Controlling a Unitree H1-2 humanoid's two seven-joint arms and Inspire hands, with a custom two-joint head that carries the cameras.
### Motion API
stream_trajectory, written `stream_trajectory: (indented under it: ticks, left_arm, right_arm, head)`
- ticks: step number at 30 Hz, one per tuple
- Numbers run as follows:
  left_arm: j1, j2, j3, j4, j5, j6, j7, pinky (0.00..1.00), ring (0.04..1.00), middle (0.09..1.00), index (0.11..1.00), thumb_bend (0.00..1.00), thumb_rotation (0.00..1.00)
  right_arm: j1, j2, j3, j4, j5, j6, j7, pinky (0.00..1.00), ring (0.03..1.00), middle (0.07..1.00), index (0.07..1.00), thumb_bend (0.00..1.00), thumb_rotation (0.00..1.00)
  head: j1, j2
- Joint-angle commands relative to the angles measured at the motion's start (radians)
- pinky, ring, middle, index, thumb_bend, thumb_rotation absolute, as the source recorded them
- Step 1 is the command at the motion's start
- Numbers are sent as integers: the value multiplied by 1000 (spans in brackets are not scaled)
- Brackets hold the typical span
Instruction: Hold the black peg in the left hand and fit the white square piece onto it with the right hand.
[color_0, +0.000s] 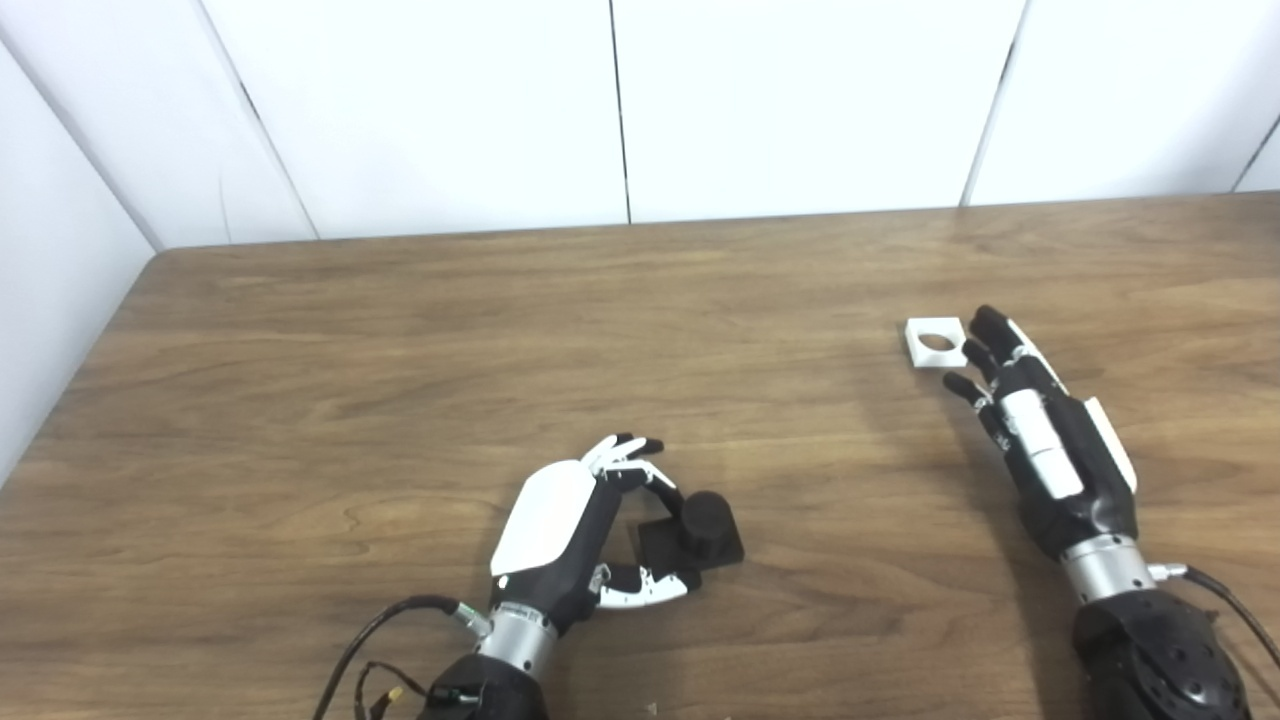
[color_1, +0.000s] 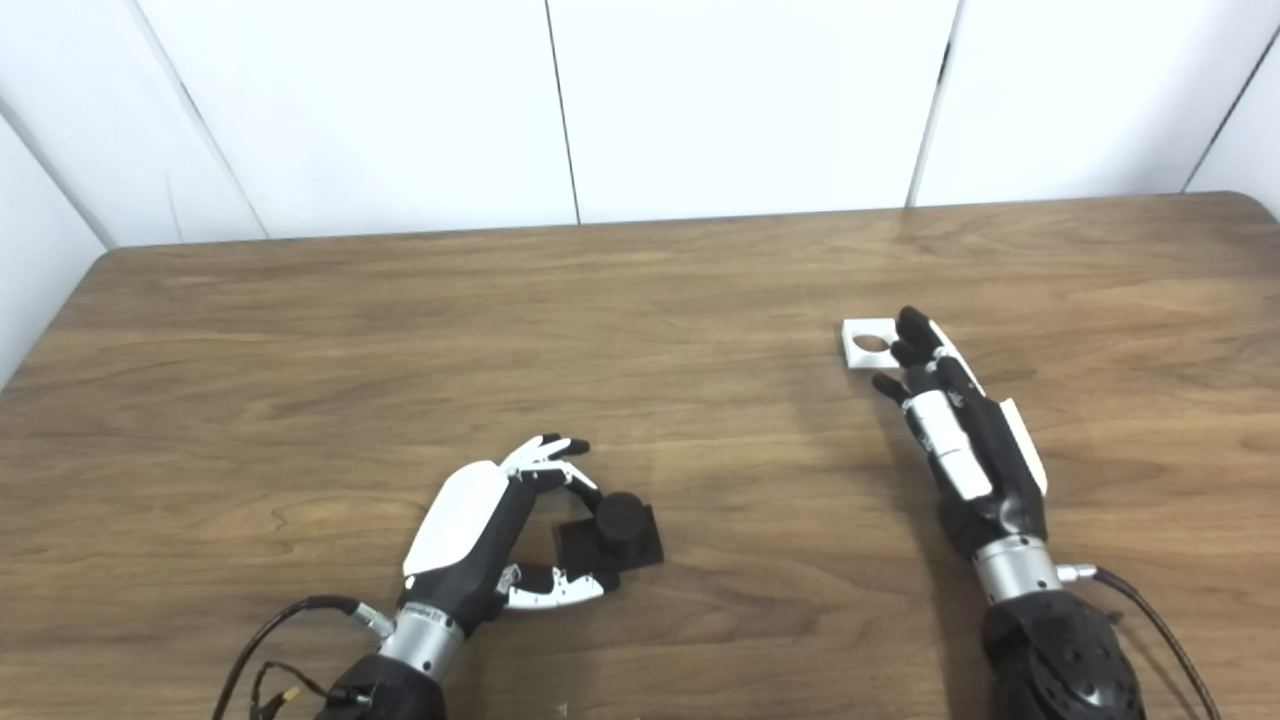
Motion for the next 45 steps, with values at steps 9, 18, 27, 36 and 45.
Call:
stream_trajectory:
  ticks: [9,18,27,36,45]
  left_arm:
    - [-23,-22,5,35,34,-12,25,786,907,848,491,503,65]
    - [-27,-30,10,33,40,-8,18,785,904,844,491,504,64]
    - [-28,-35,12,37,39,-15,24,781,899,840,491,504,64]
    - [-27,-35,11,35,43,-12,20,786,902,842,490,504,64]
    - [-22,-42,9,30,45,4,4,798,909,849,491,504,67]
  right_arm:
    - [-106,-137,58,80,-364,-54,-80,900,935,923,838,724,342]
    - [-172,-211,129,96,-608,-22,-109,887,939,916,760,824,276]
    - [-247,-256,168,159,-680,9,-71,934,981,940,728,875,206]
    - [-314,-289,206,251,-715,-5,-70,1000,995,951,735,885,204]
    - [-357,-312,218,308,-720,-28,-78,1000,995,948,741,873,197]
  head:
    - [20,39]
    - [27,57]
    - [28,60]
    - [27,55]
    - [26,45]
